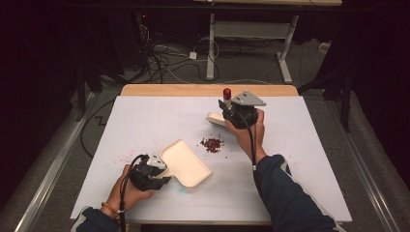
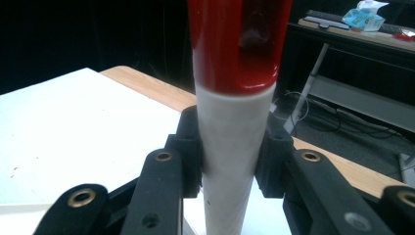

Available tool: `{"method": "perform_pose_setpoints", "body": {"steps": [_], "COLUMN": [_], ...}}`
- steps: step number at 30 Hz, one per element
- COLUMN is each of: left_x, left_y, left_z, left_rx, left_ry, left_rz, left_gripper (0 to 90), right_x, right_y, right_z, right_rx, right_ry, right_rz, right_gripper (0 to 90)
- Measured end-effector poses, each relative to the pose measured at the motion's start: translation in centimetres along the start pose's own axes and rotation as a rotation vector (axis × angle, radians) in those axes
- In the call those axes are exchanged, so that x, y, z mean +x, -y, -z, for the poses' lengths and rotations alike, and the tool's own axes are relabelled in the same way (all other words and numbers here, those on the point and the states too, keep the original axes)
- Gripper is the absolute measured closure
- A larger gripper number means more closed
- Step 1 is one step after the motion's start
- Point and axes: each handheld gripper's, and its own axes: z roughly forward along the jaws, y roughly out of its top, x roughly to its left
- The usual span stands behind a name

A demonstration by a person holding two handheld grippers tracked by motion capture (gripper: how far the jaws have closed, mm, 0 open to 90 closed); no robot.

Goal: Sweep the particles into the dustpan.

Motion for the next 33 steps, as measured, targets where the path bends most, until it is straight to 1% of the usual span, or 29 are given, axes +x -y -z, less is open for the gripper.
{"method": "perform_pose_setpoints", "body": {"steps": [2, 7, 10, 12, 16, 18, 24, 26, 28, 33], "left_x": [0.0, 0.0, 0.0, -0.1, 0.0, 0.0, -0.1, -0.2, -0.3, -0.6], "left_y": [0.0, 0.0, -0.1, -0.2, -0.2, -0.3, -0.6, -0.8, -1.0, -1.4], "left_z": [0.0, -0.1, -0.2, -0.2, -0.4, -0.3, -0.6, -0.7, -0.9, -1.0], "left_rx": [0.002, 0.008, 0.011, 0.013, 0.010, 0.014, 0.017, 0.024, 0.031, 0.042], "left_ry": [-0.001, 0.002, 0.004, 0.005, 0.013, 0.011, 0.025, 0.027, 0.022, 0.016], "left_rz": [0.001, 0.002, 0.002, 0.004, 0.013, 0.008, 0.010, 0.015, 0.019, 0.029], "left_gripper": [64.0, 64.0, 64.0, 64.0, 64.0, 64.0, 64.0, 64.1, 64.1, 64.1], "right_x": [-0.1, 0.3, 0.6, 0.9, 1.4, 1.8, 2.6, 3.0, 3.3, 4.1], "right_y": [0.1, 0.2, 0.2, 0.3, 0.3, 0.3, 0.8, 1.0, 1.1, 1.5], "right_z": [0.1, 0.3, 0.4, 0.5, 0.6, 0.6, 1.2, 1.4, 1.5, 2.2], "right_rx": [-0.002, 0.003, 0.004, 0.011, 0.022, 0.033, 0.035, 0.040, 0.042, 0.044], "right_ry": [-0.002, -0.010, -0.003, -0.004, -0.022, -0.029, -0.047, -0.051, -0.058, -0.078], "right_rz": [-0.007, 0.009, 0.008, 0.029, 0.039, 0.057, 0.039, 0.050, 0.052, 0.037], "right_gripper": [69.6, 69.5, 69.5, 69.4, 69.3, 69.3, 68.6, 68.3, 68.1, 67.6]}}
